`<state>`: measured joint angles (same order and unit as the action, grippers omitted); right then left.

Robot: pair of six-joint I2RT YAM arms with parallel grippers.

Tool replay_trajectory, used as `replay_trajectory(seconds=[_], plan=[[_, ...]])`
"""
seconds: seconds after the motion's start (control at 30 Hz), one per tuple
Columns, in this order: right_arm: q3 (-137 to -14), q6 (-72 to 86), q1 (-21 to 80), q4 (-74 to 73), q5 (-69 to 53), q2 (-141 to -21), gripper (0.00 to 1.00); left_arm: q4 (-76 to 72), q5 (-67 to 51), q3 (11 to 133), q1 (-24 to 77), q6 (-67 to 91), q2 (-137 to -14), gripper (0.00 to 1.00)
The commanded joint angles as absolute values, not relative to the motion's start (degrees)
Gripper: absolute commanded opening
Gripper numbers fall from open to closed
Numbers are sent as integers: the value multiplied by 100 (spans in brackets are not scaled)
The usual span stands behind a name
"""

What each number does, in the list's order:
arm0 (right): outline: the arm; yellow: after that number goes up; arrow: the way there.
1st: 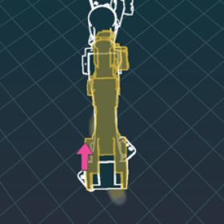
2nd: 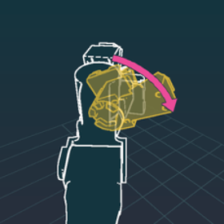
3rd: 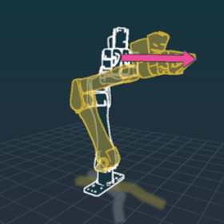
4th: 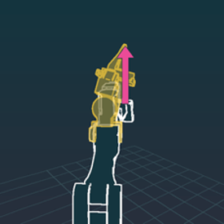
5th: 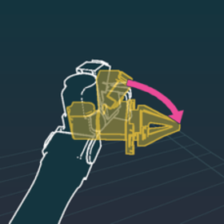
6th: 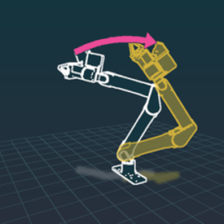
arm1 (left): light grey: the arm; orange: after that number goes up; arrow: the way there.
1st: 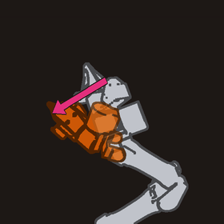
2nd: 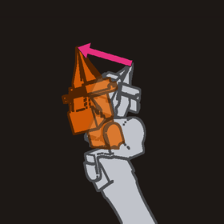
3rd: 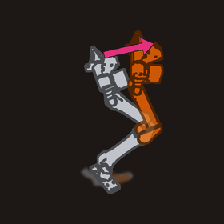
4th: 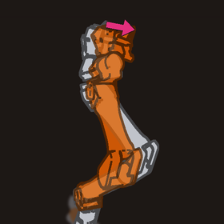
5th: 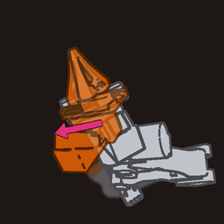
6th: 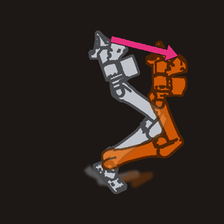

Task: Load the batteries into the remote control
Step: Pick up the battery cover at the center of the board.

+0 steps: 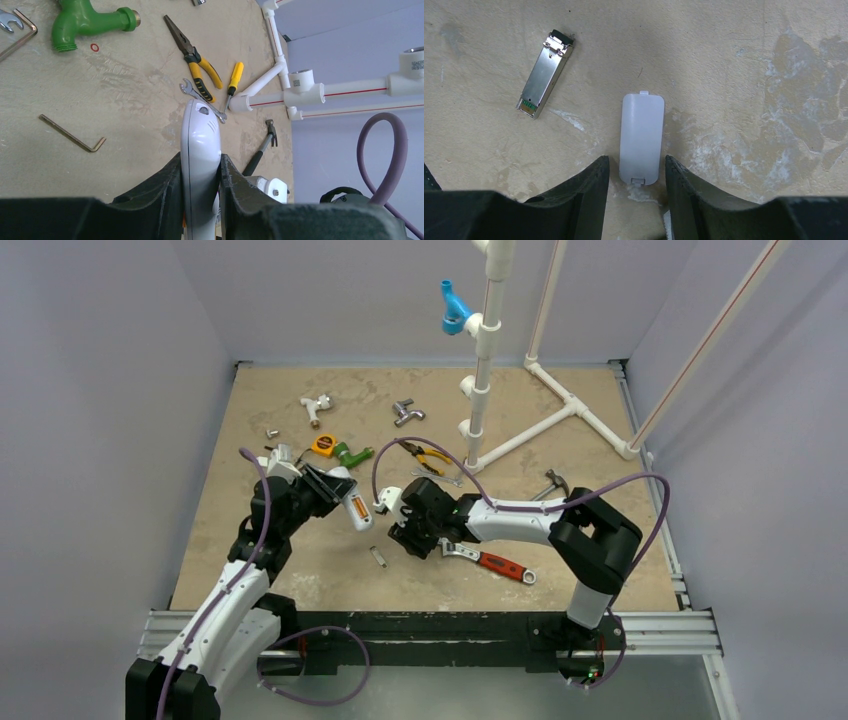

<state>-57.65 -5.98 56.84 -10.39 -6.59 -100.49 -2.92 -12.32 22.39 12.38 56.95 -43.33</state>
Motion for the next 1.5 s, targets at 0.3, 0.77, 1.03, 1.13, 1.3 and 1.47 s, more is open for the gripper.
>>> replay_trajectory(seconds=[0.3, 0.77, 1.03, 1.13, 1.3, 1.47], plan=[[-5805, -538, 5669, -1559, -519, -10225, 27, -668, -1314, 2352, 1187, 5746, -4342, 0], [-5559, -294, 5669, -1191, -628, -9382, 20, -1244, -1468, 2193, 1187, 5848, -4536, 0], [-5597, -54, 5669, -1251, -495, -8871, 20, -2374, -1430, 1784, 1191, 5943, -4613, 0], [-5774, 206, 5670, -1495, -184, -8608, 20, -3272, -1312, 1391, 1195, 6087, -4665, 0], [-6058, 701, 5669, -1727, 392, -8114, 20, -4342, -1198, 1002, 1220, 6312, -4895, 0], [-6538, 1080, 5674, -2087, 763, -7963, 19, -4920, -1143, 914, 1369, 6433, -5068, 0]])
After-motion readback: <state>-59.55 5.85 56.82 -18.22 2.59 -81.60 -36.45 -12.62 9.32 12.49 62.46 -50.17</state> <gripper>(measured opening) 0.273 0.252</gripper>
